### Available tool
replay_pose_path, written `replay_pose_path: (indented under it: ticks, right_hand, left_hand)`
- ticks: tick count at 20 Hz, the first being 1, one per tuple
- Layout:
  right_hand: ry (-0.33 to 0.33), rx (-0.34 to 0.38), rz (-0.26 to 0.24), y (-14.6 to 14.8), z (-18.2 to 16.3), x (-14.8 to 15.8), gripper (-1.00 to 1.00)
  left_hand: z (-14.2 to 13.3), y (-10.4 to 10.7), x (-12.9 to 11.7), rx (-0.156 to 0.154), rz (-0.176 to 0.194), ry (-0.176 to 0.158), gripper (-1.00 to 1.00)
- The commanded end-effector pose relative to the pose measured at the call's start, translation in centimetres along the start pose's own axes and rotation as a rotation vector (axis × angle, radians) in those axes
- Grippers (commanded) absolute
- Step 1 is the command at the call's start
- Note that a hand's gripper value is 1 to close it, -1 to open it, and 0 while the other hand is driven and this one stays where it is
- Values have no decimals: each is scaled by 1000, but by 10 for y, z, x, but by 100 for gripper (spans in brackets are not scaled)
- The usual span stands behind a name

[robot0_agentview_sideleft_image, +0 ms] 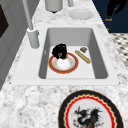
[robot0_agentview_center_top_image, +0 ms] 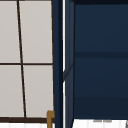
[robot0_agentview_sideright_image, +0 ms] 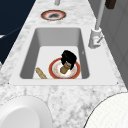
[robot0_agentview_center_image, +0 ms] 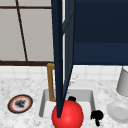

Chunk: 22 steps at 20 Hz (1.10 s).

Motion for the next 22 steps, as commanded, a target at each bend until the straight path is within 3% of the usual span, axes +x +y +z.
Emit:
replay_pose_path:
  ticks: [1, 9, 22]
  right_hand:
    - [0, 0, 0, 0, 0, 0, 0]
    - [0, 0, 0, 0, 0, 0, 0]
    - [0, 0, 0, 0, 0, 0, 0]
  left_hand:
    - [5, 9, 22, -14, -64, 20, 100]
    - [22, 26, 65, -13, -90, 19, 100]
    - [69, 24, 110, -20, -119, 27, 100]
